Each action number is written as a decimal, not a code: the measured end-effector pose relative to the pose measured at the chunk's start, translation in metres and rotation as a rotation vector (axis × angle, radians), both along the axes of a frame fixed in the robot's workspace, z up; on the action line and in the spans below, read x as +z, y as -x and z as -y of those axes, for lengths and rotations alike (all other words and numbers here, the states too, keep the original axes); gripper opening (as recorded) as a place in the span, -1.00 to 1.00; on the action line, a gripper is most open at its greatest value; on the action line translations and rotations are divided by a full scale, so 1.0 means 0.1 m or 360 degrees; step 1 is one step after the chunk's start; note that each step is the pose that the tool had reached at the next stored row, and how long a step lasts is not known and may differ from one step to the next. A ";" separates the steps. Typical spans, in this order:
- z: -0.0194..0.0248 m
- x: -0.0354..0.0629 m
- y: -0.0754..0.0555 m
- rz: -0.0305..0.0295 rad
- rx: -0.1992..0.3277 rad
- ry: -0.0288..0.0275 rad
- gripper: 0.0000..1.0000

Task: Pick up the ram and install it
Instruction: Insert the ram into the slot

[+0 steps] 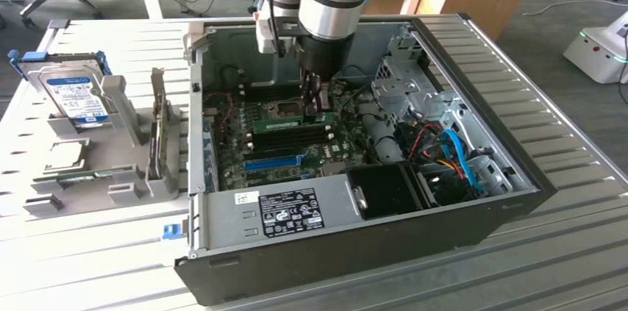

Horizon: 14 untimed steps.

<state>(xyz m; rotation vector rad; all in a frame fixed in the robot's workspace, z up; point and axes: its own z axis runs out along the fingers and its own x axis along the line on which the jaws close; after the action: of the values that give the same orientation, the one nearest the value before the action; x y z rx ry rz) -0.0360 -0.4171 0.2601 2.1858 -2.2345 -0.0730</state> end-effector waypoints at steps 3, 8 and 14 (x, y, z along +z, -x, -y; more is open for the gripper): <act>0.000 0.000 0.00 0.00000 0.0000 -0.00001 -0.76; 0.000 0.000 0.00 0.00000 0.0000 -0.00001 -0.76; 0.000 -0.029 0.00 -0.00001 0.0000 0.00001 -0.76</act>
<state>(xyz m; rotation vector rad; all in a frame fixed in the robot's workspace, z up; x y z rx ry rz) -0.0360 -0.4171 0.2572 2.1856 -2.2346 -0.0729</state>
